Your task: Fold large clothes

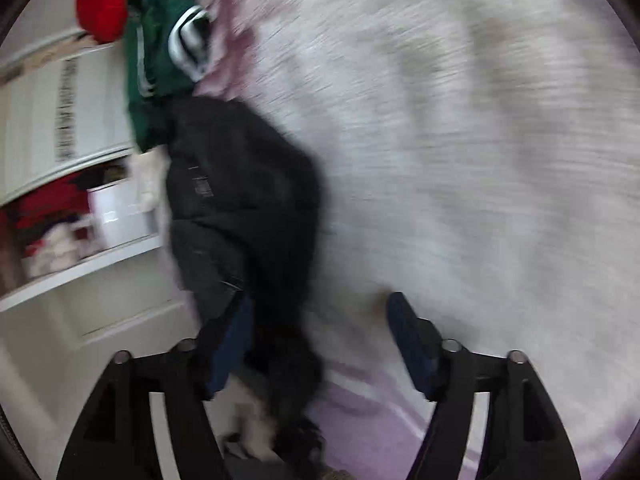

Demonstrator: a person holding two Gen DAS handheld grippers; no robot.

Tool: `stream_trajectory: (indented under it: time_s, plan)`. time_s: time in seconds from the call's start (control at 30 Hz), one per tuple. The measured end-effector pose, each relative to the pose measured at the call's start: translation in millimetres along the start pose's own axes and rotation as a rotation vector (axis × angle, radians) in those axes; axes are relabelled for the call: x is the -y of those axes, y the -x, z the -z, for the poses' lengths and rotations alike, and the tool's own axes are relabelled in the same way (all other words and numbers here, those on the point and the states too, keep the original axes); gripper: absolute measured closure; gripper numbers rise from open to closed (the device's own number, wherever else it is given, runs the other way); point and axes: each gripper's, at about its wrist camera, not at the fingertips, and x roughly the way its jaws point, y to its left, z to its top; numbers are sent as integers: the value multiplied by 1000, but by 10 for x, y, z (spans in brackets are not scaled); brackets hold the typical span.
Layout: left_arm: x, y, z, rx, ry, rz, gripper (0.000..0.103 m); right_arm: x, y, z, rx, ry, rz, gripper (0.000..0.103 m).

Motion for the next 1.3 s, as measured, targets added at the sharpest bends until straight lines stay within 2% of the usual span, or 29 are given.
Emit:
stream_trajectory:
  time_s: [0.07, 0.13, 0.2, 0.23, 0.27, 0.33, 0.37, 0.53, 0.67, 0.77, 0.83, 0.93, 1.0, 1.13, 1.17, 1.2, 1.23, 1.27, 1.3]
  plan:
    - [16, 203, 30, 18, 1, 16, 94, -26, -228, -37, -44, 3, -43, 27]
    - [-76, 246, 16, 24, 6, 28, 94, -74, -390, -35, -71, 8, -46, 26]
    - [-136, 276, -16, 19, 27, 49, 95, -167, -469, -14, -55, 16, -47, 27]
    - [-192, 269, -26, 18, 38, 58, 95, -240, -495, 7, -42, 32, -42, 43]
    - [-255, 281, -29, 20, 51, 67, 95, -304, -519, 34, -33, 26, -21, 54]
    - [-410, 281, -31, 28, 73, 87, 95, -406, -511, 76, 2, -4, -1, 69]
    - [-520, 283, -26, 32, 89, 102, 95, -469, -472, 118, 21, -29, 1, 71]
    - [-1022, 322, 38, 49, 155, 199, 95, -1236, -283, 317, 85, 7, 47, 75]
    - [-1576, 238, 100, 65, 228, 291, 95, -2094, -406, 400, 102, 61, 117, 75]
    - [-2060, -1, 151, 53, 308, 377, 94, -2829, -789, 370, 86, 109, 232, 75]
    - [-2362, -302, 175, 12, 386, 472, 94, -3215, -1131, 343, 70, 145, 313, 75]
    - [-2784, -992, 267, -91, 537, 640, 93, -3628, -1803, 254, 45, 177, 445, 75]
    - [-2938, -1437, 358, -159, 614, 737, 91, -3807, -2302, 165, 21, 189, 525, 75]
    - [-3040, -2239, 589, -263, 732, 948, 89, -3862, -3216, -14, -22, 171, 682, 74]
    - [-3039, -2397, 657, -288, 760, 1022, 89, -3813, -3362, -54, -28, 144, 703, 73]
    - [-3032, -2526, 732, -310, 789, 1093, 87, -3769, -3506, -97, -43, 124, 723, 67]
    - [-3038, -2599, 791, -324, 806, 1139, 85, -3741, -3608, -136, -56, 104, 730, 60]
    - [-3056, -2655, 872, -339, 821, 1161, 76, -3729, -3674, -158, -60, 80, 725, 57]
    - [-3090, -2693, 988, -350, 841, 1163, 67, -3755, -3693, -168, -59, 73, 716, 49]
